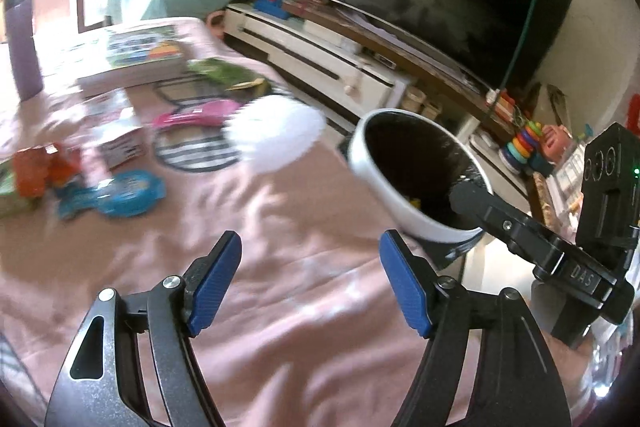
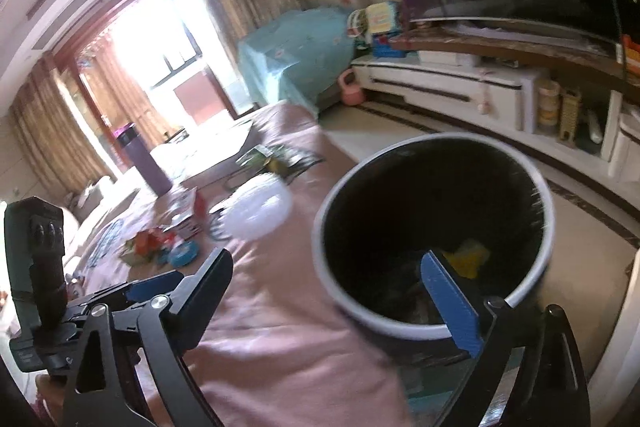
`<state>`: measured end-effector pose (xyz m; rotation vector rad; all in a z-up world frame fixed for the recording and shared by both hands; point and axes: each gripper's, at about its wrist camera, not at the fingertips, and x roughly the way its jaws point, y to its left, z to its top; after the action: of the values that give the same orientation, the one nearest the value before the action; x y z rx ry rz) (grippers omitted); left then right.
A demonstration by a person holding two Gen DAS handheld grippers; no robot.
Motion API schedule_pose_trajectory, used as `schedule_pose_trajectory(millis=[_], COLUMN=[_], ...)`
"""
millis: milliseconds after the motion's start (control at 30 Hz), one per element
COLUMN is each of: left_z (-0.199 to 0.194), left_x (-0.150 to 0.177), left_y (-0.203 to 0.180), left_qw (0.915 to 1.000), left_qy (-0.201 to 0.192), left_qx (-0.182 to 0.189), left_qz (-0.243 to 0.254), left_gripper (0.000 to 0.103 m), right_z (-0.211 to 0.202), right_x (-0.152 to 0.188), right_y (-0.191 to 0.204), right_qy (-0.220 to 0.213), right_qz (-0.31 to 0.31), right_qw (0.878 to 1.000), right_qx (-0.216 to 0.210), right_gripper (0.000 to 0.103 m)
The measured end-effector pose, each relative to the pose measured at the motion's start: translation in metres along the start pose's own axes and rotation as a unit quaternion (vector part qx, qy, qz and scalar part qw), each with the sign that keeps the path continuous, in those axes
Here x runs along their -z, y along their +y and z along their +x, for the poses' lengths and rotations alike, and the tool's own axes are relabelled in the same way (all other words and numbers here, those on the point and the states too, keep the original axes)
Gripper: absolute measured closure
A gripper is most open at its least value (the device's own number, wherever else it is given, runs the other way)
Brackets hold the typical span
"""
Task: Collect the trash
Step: 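Move both open tools back toward the trash on the bed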
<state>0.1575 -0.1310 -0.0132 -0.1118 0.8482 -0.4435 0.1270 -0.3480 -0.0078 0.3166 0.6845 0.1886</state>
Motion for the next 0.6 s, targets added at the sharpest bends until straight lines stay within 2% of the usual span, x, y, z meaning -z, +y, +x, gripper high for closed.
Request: schedule_pose_trajectory(millis=[333,600], left_z=[-0.024,-0.035], left_x=[0.02,0.03], left_y=[0.056,0.095], left_qw=[0.9992,0.9964], left_qy=[-0.003,-0.008], left_qx=[-0.031,-0.052], left_qz=[-0.025,-0.066], left_gripper=[0.029,0.029], right_z=[0.026,0.04], right_x=[0.019,0.027], right_y=[0.048,0.075], right_qy=[0.034,0.044], right_qz=[-0.029,-0.048], right_qw=[0.998,0.997], right_qx=[-0.037,-0.049], right_gripper=[0.005,0.005])
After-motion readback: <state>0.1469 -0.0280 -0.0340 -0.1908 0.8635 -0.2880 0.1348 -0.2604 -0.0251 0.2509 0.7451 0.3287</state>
